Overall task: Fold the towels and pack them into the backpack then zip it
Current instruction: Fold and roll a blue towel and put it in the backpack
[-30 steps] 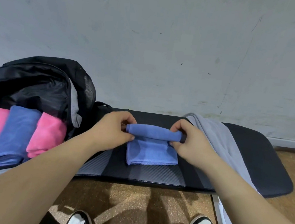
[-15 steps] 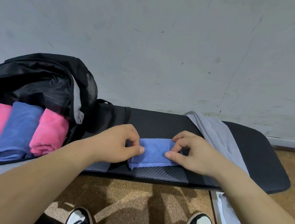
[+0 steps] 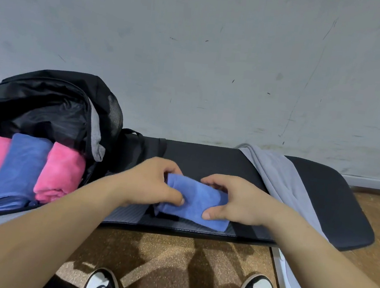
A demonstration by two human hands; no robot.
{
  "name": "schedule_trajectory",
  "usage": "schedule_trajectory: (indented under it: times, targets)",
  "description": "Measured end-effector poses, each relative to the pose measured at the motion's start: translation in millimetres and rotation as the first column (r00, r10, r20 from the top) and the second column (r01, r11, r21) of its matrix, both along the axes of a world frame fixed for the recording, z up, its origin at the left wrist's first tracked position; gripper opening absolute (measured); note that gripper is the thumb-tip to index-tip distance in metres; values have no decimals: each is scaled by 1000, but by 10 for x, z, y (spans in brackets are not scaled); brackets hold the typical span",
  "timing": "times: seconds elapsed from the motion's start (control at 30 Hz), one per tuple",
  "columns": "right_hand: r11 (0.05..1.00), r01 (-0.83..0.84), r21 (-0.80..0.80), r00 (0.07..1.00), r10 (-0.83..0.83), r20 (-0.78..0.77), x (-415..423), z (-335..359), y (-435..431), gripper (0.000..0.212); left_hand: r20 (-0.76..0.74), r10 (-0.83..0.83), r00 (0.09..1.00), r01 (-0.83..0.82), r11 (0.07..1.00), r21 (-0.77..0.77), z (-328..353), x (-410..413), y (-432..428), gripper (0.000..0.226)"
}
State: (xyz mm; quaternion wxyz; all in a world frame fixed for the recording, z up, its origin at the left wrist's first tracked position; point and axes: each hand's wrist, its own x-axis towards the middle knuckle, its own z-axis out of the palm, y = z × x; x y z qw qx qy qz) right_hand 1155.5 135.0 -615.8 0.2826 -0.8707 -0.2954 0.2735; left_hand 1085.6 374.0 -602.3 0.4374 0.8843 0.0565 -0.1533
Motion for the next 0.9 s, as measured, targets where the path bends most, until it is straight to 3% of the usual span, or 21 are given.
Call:
schedule_trajectory:
  times: [0.1, 0.2, 0.37, 0.47, 0.6, 0.77, 0.9]
  targets:
    - [980, 104, 170, 986, -79, -149, -59, 47, 38, 37, 74, 176, 982, -153, 958, -244, 114, -22, 69, 34]
    - [921, 246, 302, 957, -181, -226, -175, 112, 150, 37, 10, 342, 940, -291, 815, -502, 154, -51, 130, 53]
    - [749, 468, 469, 873, -308, -378, -512, 336, 422, 33, -190, 271, 944, -310, 524, -793, 308, -281, 135, 45]
    - [626, 562, 540, 819, -329, -471, -727, 474, 621, 37, -222, 286, 932, -331, 428, -841, 437, -443, 168, 44]
    - [560, 618, 552, 780, -345, -523, -959, 605, 942, 40, -244, 384, 891, -409, 442, -799, 491, -759, 334, 27]
    - [569, 651, 502, 740, -330, -586, -1221, 719, 1480, 44, -213, 471, 856, -427, 412, -805, 555, -1063, 709, 40]
    - [719, 577, 386, 795, -389, -465, -1259, 774, 1914, 41, -180, 582, 793, -504, 461, -730, 583, -1188, 1078, 35]
